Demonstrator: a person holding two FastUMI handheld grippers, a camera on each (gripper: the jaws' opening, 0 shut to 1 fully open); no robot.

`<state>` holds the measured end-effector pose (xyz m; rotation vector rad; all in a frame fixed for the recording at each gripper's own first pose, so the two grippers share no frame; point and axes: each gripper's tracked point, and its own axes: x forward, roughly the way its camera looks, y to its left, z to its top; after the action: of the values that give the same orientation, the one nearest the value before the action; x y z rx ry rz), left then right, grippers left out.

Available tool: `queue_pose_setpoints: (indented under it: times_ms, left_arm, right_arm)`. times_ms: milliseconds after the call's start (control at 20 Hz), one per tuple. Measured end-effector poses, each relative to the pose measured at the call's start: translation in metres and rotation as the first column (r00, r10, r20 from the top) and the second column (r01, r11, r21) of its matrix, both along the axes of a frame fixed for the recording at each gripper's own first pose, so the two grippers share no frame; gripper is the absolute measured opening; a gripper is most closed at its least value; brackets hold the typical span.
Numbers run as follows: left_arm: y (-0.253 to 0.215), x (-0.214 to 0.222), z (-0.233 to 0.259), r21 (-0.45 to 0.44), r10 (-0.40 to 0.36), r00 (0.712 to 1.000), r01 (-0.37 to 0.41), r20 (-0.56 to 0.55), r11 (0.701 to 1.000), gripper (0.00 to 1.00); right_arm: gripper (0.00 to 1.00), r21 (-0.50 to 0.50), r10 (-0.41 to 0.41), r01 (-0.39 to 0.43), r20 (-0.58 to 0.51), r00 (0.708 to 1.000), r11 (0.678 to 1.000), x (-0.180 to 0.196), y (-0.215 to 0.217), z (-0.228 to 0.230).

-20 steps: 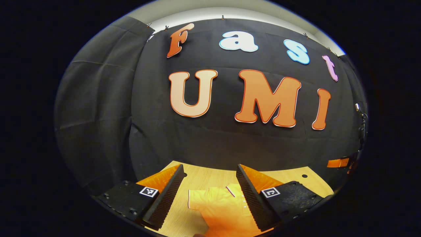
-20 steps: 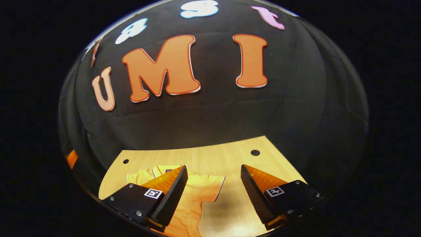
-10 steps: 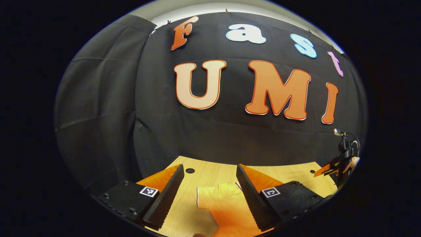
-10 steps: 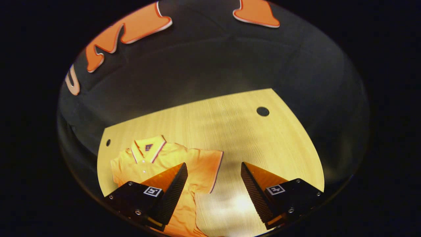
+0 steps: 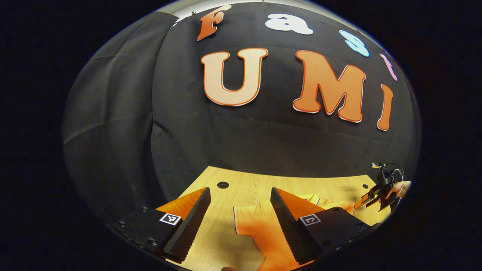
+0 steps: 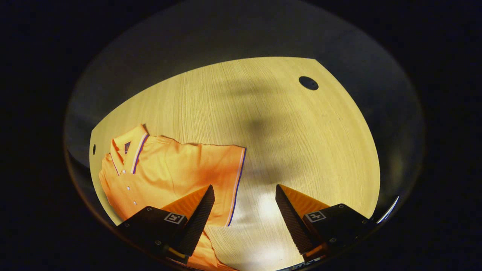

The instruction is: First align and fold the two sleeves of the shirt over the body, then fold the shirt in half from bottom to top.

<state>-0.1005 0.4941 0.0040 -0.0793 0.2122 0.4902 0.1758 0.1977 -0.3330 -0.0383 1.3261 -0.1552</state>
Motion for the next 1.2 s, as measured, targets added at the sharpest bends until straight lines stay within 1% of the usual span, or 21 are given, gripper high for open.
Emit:
queue_pose_setpoints:
  times_ms: [100,300,400,500,600,650,700,750,800,850,900,950,1000,1100,1200]
  left_arm:
    - [0.006,-0.001,-0.002,-0.007,0.007,1.000,-0.007,-0.003,1.000,0.98]
    - [0.015,-0.003,-0.011,-0.015,0.020,0.999,-0.021,-0.025,1.000,0.98]
    - [0.016,-0.002,-0.013,-0.021,0.020,0.999,-0.021,-0.030,1.000,0.98]
    - [0.018,-0.002,-0.016,-0.020,0.023,0.999,-0.024,-0.036,1.000,0.98]
    - [0.019,-0.002,-0.018,-0.028,0.024,0.999,-0.026,-0.039,0.999,0.98]
    - [0.020,-0.001,-0.019,-0.033,0.024,0.999,-0.025,-0.042,0.999,0.98]
    - [0.020,-0.002,-0.020,-0.036,0.022,0.999,-0.024,-0.044,0.999,0.98]
    - [0.021,-0.003,-0.019,-0.036,0.022,0.999,-0.023,-0.046,0.999,0.98]
    - [0.022,-0.004,-0.019,-0.034,0.022,0.999,-0.023,-0.047,0.999,0.98]
    - [0.023,-0.005,-0.018,-0.032,0.023,0.999,-0.025,-0.047,0.999,0.98]
    - [0.026,-0.007,-0.018,-0.030,0.025,0.999,-0.026,-0.046,0.999,0.98]
    - [0.027,-0.009,-0.016,-0.027,0.027,0.999,-0.028,-0.046,0.999,0.98]
    - [0.031,-0.012,-0.013,-0.023,0.030,0.999,-0.031,-0.046,0.999,0.98]
    - [0.037,-0.016,-0.013,-0.021,0.031,0.999,-0.032,-0.039,0.999,0.98]
    - [0.041,-0.022,-0.011,-0.029,0.029,0.999,-0.030,-0.032,0.999,0.98]
  right_arm:
    - [1.00,0.018,-0.006,0.006,-0.024,1.000,1.000,-0.001,0.005,-0.010]
    - [0.98,-0.021,-0.010,0.009,-0.070,0.998,1.000,-0.006,0.002,-0.028]
    - [0.94,-0.020,-0.023,0.022,-0.065,0.998,1.000,-0.003,0.002,-0.026]
    - [0.91,-0.020,-0.055,0.054,-0.070,0.996,0.998,-0.002,0.001,-0.026]
    - [0.84,-0.017,-0.070,0.069,-0.073,0.995,0.997,-0.001,-0.002,-0.023]
    - [0.64,-0.012,-0.082,0.082,-0.068,0.994,0.997,0.000,-0.002,-0.024]
    - [0.54,-0.003,-0.081,0.081,-0.058,0.995,0.997,0.000,0.001,-0.024]
    - [0.40,0.019,-0.083,0.084,-0.044,0.996,0.996,0.002,0.006,-0.025]
    - [0.30,0.043,-0.098,0.099,-0.028,0.995,0.994,0.005,0.013,-0.026]
    - [0.10,0.057,-0.094,0.095,-0.016,0.995,0.994,0.006,0.016,-0.027]
    - [0.13,0.071,-0.079,0.078,0.000,0.997,0.994,0.004,0.016,-0.025]
    - [0.09,0.080,-0.086,0.085,0.014,0.996,0.993,0.008,0.016,-0.021]
    - [0.01,0.087,-0.080,0.078,0.024,0.997,0.993,0.006,0.021,-0.015]
    - [0.01,0.086,-0.070,0.064,0.065,0.995,0.994,0.010,0.029,-0.007]
    - [0.01,0.084,-0.037,0.029,0.094,0.995,0.996,0.010,0.041,0.010]
